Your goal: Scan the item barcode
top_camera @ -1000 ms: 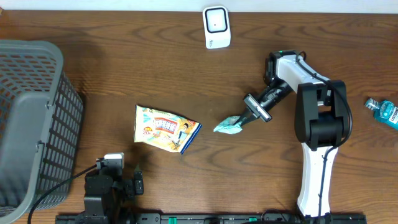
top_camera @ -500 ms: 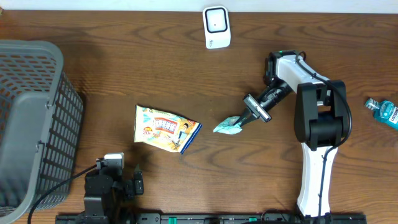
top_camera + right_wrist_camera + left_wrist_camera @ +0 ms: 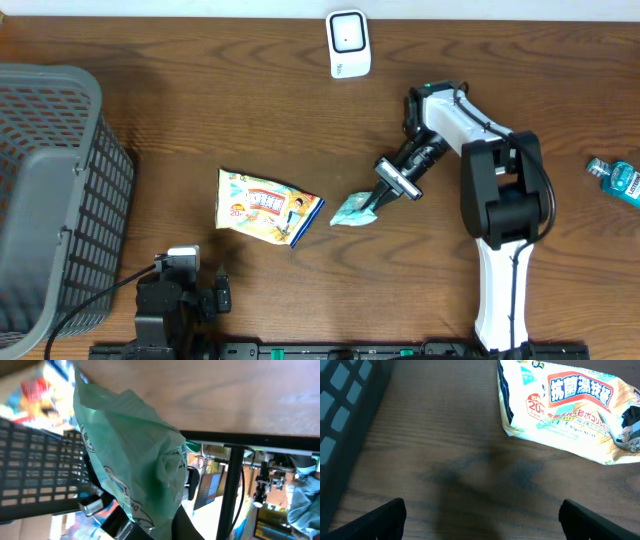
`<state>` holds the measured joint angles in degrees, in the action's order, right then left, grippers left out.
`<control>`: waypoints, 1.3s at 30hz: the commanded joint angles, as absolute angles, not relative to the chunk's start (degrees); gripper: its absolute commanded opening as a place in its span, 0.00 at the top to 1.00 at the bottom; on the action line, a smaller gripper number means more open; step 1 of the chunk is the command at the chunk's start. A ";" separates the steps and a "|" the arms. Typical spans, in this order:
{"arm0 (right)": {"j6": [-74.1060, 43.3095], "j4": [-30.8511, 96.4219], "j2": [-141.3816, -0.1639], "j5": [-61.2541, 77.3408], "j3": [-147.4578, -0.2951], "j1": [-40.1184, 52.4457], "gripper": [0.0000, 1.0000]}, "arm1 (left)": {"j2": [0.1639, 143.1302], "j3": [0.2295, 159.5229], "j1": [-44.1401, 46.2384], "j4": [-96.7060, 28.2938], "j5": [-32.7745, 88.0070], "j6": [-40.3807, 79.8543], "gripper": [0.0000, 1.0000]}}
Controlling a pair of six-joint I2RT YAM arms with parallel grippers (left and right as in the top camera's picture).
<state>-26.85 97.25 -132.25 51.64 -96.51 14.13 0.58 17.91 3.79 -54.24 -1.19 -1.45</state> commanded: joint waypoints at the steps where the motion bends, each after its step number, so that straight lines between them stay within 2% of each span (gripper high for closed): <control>1: -30.61 97.56 -124.14 53.01 -96.57 15.92 0.99 | 0.34 17.69 3.55 -56.53 -0.60 -1.19 0.03; 4: -38.02 97.54 -119.52 52.16 -96.57 17.15 0.99 | 0.34 17.69 3.55 -56.53 -0.60 -1.19 0.03; 10: -71.53 94.56 -115.35 46.61 -96.57 16.75 0.98 | 0.34 17.69 3.55 -56.53 -0.60 -1.19 0.02; 15: -91.20 86.48 -115.83 46.65 -96.57 14.85 0.98 | 0.34 17.69 3.55 -56.53 -0.60 -1.19 0.02; 22: -115.90 81.73 -115.87 46.30 -96.57 11.44 0.98 | 0.34 17.69 3.55 -56.53 -0.60 -1.19 0.02; 25: -117.38 78.13 -116.18 44.86 -96.57 9.89 0.99 | 0.34 17.69 3.55 -56.53 -0.60 -1.19 0.02; 31: -117.38 78.76 -118.78 42.28 -96.57 7.09 0.99 | 0.34 17.69 3.55 -56.53 -0.62 -1.19 0.02; 39: -117.38 97.17 -127.35 43.18 -96.57 5.45 0.99 | 0.34 17.69 3.55 -56.53 -0.60 -1.19 0.02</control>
<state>-115.70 93.56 -124.46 42.19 -96.47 5.54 0.60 17.91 3.79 -54.24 -1.19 -1.45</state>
